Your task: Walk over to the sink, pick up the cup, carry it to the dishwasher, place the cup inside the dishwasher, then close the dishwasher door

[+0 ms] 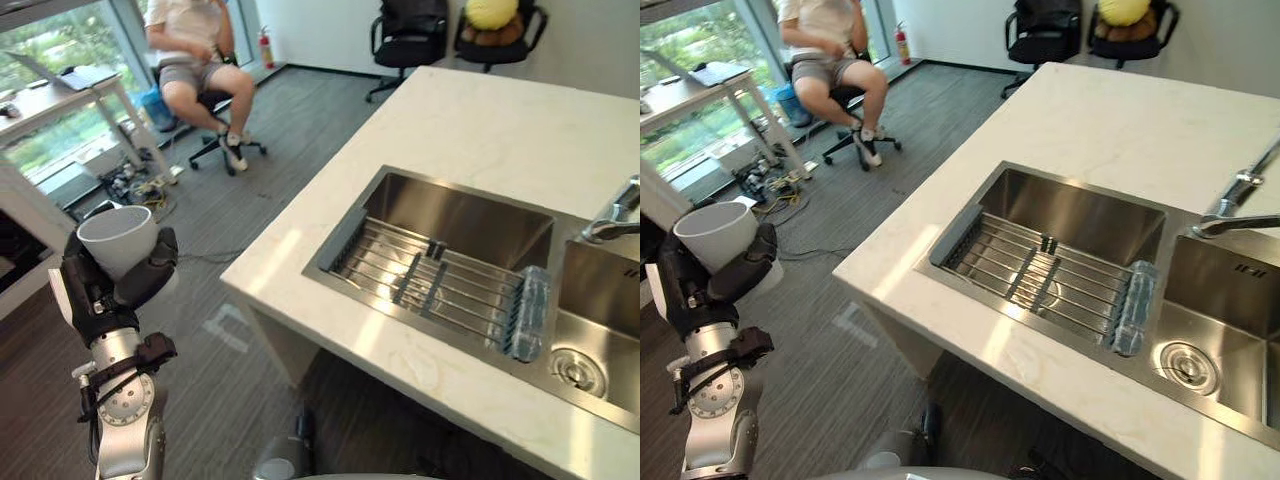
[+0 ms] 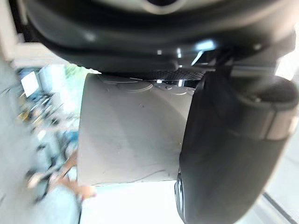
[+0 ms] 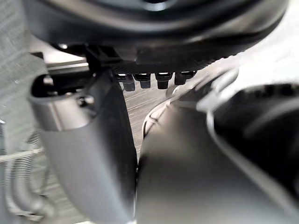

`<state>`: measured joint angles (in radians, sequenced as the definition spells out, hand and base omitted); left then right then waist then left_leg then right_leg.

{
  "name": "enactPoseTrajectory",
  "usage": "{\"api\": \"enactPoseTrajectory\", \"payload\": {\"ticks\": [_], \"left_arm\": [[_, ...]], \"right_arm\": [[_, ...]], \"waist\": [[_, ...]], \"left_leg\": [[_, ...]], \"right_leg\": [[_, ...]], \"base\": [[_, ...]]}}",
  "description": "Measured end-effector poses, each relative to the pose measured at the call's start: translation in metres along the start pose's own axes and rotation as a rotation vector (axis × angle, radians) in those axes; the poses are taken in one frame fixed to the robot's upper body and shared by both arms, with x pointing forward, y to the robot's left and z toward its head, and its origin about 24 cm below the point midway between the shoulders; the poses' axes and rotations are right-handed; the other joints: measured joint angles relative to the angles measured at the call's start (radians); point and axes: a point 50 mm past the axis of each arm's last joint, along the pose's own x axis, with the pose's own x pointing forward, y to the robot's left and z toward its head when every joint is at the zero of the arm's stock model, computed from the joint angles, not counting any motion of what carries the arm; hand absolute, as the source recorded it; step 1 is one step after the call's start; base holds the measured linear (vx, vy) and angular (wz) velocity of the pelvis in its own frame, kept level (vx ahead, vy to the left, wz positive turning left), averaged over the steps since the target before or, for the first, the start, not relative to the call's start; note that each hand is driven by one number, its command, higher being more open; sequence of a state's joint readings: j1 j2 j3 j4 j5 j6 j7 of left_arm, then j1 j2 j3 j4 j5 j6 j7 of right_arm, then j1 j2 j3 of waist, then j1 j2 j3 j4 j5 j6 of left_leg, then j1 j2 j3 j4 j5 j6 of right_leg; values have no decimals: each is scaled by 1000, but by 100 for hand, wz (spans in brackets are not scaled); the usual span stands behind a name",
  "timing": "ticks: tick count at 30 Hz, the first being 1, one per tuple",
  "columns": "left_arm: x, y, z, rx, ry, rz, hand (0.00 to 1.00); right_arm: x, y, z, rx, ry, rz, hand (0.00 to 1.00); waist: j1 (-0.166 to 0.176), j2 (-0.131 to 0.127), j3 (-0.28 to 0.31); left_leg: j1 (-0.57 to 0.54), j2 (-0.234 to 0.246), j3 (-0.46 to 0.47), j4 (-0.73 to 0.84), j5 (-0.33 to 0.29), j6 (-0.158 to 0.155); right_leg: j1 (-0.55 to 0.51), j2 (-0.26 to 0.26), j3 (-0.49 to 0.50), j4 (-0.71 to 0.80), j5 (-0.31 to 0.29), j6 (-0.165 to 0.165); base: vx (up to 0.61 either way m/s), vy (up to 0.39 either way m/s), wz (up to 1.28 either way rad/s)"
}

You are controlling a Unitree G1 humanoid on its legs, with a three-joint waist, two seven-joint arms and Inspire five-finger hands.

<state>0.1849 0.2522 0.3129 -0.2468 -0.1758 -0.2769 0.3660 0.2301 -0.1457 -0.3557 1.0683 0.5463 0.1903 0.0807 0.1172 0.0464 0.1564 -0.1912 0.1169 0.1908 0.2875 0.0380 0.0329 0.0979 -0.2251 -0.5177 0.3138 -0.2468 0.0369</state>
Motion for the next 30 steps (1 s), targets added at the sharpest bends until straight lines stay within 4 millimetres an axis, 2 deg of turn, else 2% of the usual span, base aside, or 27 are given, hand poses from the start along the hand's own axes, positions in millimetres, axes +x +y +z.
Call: {"api": "enactPoseTrajectory", "payload": {"ticks": [1,2,3,4,5,6,7,8,9,10,11,13,14,15,16,17,19,20,21,22,23,24,26,27,28,29,30], "left_arm": [[3,5,6,15,-45,23,0],[5,12,12,13,-88,53,0],[7,14,14,9,-107,61,0],[15,13,21,5,-158,59,0],[27,20,32,24,-218,68,0],[30,19,32,5,-231,86,0],[33,25,34,1,-237,112,0],[33,33,33,23,-230,136,0],[35,35,34,35,-228,140,0],[36,35,35,39,-231,134,0],[40,34,37,48,-237,118,0],[46,30,40,49,-237,91,0],[49,22,42,24,-240,53,0],[49,14,44,-14,-243,13,0],[48,11,46,-28,-244,-4,0],[46,6,45,-25,-214,-27,0],[42,7,35,-20,-142,-34,0],[39,0,30,-31,-106,-59,0],[35,-9,26,-60,-88,-90,0],[31,-14,24,-84,-73,-101,0],[25,-26,18,-114,-40,-140,0],[21,-33,15,-123,-20,-169,0],[9,-46,7,-143,31,-244,0],[8,-49,7,-150,34,-258,0],[7,-53,7,-158,36,-286,0],[5,-53,6,-160,41,-296,0],[4,-53,5,-166,49,-292,0]], "right_arm": [[-1,-5,6,-6,-22,-14,100],[-4,-10,14,-13,-62,-24,100],[-6,-14,21,-17,-90,-31,100],[-6,-14,23,-2,-100,-30,100],[-2,-7,5,20,-44,-20,100],[-3,-10,5,12,-45,-25,100],[-3,-12,5,-9,-42,-41,100],[-4,-17,4,-7,-43,-55,100],[-6,-23,4,-21,-52,-66,100],[-7,-27,6,-31,-59,-73,100],[-9,-34,12,-59,-77,-90,100],[-8,-32,6,-59,-67,-86,100],[-10,-37,1,-46,-62,-96,100],[-11,-40,-1,-45,-63,-103,100],[-11,-39,-1,-45,-64,-103,100],[-8,-32,-1,-46,-71,-94,100],[-7,-26,1,-46,-77,-78,100],[-6,-20,0,-46,-78,-58,100],[-4,-14,-2,-38,-72,-39,100],[-4,-11,-5,-34,-68,-21,100],[-4,-10,-12,-25,-58,-2,100],[-4,-9,-14,-23,-56,7,100],[-3,-2,-13,-41,-83,39,100],[-3,-1,-12,-54,-87,46,100],[-3,1,-12,-84,-87,50,100],[-2,2,-10,-117,-89,56,100],[-2,3,-7,-130,-96,58,100]], "waist": [[0,4,-8],[4,29,-28],[0,43,-36],[-17,36,-53],[-50,-56,-72],[-59,-37,-65],[-45,-38,-58],[-36,-34,-61],[-38,-31,-64],[-39,-24,-69],[-46,-11,-80],[-59,-20,-74],[-67,-16,-77],[-69,-10,-79],[-66,-13,-77],[-43,-49,-60],[-25,-56,-63],[-32,-45,-57],[-45,-42,-58],[-53,-39,-60],[-69,-38,-59],[-73,-38,-59],[-80,-36,-58],[-83,-36,-58],[-83,-49,-59],[-79,-74,-59],[-76,-71,-61]], "left_leg": [[-4,41,23,109,-15,26],[-9,102,65,211,24,78],[-33,97,79,223,40,91],[-93,55,85,168,90,123],[-74,-51,17,42,125,106],[-89,-7,41,153,63,120],[-75,57,72,292,4,99],[-23,106,78,359,1,73],[29,146,93,359,38,46],[48,163,107,334,87,54],[66,157,176,237,93,57],[98,143,283,126,44,35],[144,138,403,24,-5,-9],[195,105,463,-103,-40,-63],[211,85,458,-157,-48,-93],[242,24,404,-236,-18,-121],[261,-7,349,-266,-19,-101],[266,-16,274,-273,-24,-85],[253,-10,195,-271,-27,-76],[241,-7,150,-270,-25,-72],[225,-13,60,-270,-22,-66],[221,-17,25,-271,-21,-65],[208,-33,-89,-271,-20,-65],[202,-38,-116,-270,-20,-67],[200,-58,-156,-273,-18,-78],[210,-85,-177,-280,-22,-93],[213,-83,-177,-281,-25,-99]], "right_leg": [[-16,-37,-33,37,0,0],[-54,-69,-68,119,-3,-4],[-94,-90,-73,192,-13,-18],[-180,-80,-57,240,-70,-50],[-228,-80,-61,110,-39,-108],[-214,-95,-118,124,-30,-74],[-203,-101,-155,124,-24,-81],[-191,-121,-189,125,-20,-74],[-171,-145,-243,125,-11,-59],[-165,-156,-272,132,-10,-54],[-146,-193,-358,152,-2,-31],[-80,-216,-473,127,30,-24],[-20,-220,-559,124,37,-14],[25,-223,-604,143,41,-8],[42,-229,-607,157,41,-7],[73,-270,-570,191,70,1],[75,-297,-478,257,142,-44],[39,-315,-333,344,213,-80],[-9,-249,-135,341,106,-29],[-28,-205,-46,317,66,-23],[-55,-128,101,259,35,-10],[-64,-101,155,227,30,0],[-114,-21,325,122,12,31],[-121,-4,355,86,13,37],[-129,8,383,2,68,47],[-121,-18,361,-23,94,81],[-102,-17,358,-49,84,92]], "base": [[-38,103,55],[-44,97,66],[-117,77,113],[-158,-85,187],[-185,-160,212],[-154,-177,168],[-105,-54,110],[-76,73,117],[-33,119,123],[-54,230,180],[-43,266,195],[-3,272,215],[37,330,247],[36,369,241],[13,425,212],[19,356,146],[46,242,125],[98,167,170],[98,167,192],[115,51,220],[108,14,183],[169,5,199],[136,-61,153],[106,-141,133],[97,-203,107],[114,-234,80],[130,-241,32]]}}
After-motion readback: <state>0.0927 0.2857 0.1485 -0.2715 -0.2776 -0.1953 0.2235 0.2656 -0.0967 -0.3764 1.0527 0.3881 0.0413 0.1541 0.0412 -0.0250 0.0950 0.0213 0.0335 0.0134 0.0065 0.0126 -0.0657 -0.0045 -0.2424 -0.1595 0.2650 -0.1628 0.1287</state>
